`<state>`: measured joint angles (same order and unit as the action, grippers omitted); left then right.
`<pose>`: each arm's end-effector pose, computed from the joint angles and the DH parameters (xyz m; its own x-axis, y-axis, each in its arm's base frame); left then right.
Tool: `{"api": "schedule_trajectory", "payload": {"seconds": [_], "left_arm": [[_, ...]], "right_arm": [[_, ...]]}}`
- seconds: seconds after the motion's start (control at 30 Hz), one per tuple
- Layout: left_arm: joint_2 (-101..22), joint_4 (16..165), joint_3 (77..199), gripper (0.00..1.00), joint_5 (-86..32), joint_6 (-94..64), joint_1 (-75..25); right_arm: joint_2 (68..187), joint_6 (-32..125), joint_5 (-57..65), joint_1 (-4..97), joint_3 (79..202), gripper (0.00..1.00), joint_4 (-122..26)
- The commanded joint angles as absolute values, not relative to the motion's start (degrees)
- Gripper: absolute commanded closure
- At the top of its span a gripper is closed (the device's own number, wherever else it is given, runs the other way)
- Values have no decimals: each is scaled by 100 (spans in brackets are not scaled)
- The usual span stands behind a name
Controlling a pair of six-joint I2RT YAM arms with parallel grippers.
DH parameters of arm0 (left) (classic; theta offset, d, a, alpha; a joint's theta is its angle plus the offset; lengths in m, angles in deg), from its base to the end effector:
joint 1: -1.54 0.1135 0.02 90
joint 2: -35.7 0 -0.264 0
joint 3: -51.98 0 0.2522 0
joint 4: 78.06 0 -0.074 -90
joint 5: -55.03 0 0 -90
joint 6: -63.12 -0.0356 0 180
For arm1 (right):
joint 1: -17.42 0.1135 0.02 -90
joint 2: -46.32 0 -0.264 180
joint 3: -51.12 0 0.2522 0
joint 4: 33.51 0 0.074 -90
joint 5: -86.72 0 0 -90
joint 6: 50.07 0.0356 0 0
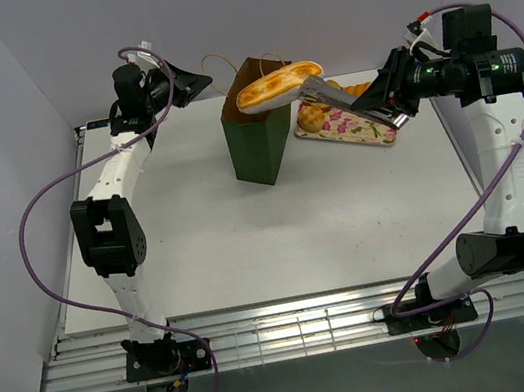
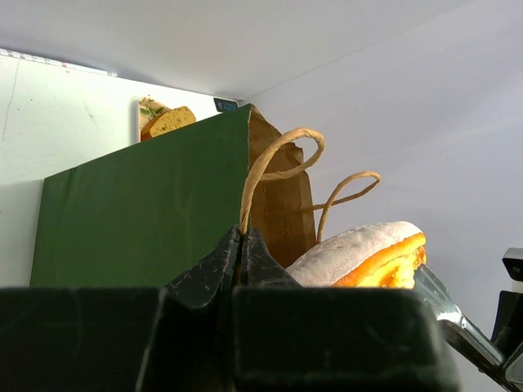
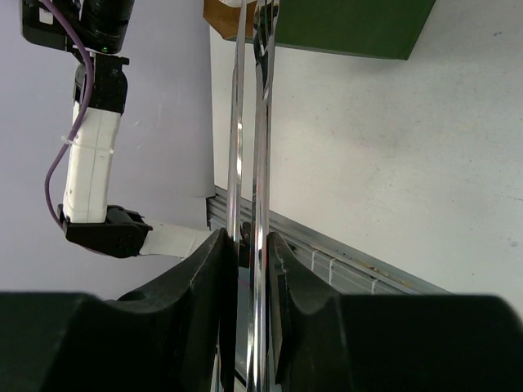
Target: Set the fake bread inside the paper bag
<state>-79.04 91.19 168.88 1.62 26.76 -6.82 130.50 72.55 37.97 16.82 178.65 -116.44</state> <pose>0.4757 -0.0914 0.3475 -0.6512 -0.5578 -0.5145 0.2959 0.4376 -0.8491 0.2545 0.0208 0.4851 -0.8063 0.4138 -0.4227 -0.0779 0.6341 0.7693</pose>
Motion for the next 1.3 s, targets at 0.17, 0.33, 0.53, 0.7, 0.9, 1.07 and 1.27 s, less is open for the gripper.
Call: {"api": "schedule_trajectory", "payload": {"seconds": [0.17, 0.33, 0.53, 0.7, 0.9, 1.07, 1.27], "left_arm": [[-7434, 9152, 16910, 100, 141, 2655, -673], [-7443, 9196, 16910, 100, 150, 2691, -673], [-7425, 9196, 16875, 100, 150, 2691, -664], [-7425, 9214, 16866, 100, 159, 2691, -673], [-7434, 9214, 16866, 100, 168, 2699, -673], [-7399, 9214, 16849, 100, 168, 2691, -664], [-7399, 9196, 16875, 100, 211, 2690, -673]], "right_arm": [[13043, 7394, 4084, 1707, 17870, 73, -11135], [13069, 7420, 4136, 1733, 17878, 59, -11038], [13087, 7464, 4172, 1733, 17870, 51, -10976], [13104, 7517, 4224, 1733, 17913, 50, -10941], [13104, 7649, 4137, 1733, 17975, 52, -10819], [13052, 7535, 3601, 1733, 17651, 53, -10897], [12893, 7631, 3355, 1733, 17201, 53, -10370]]}}
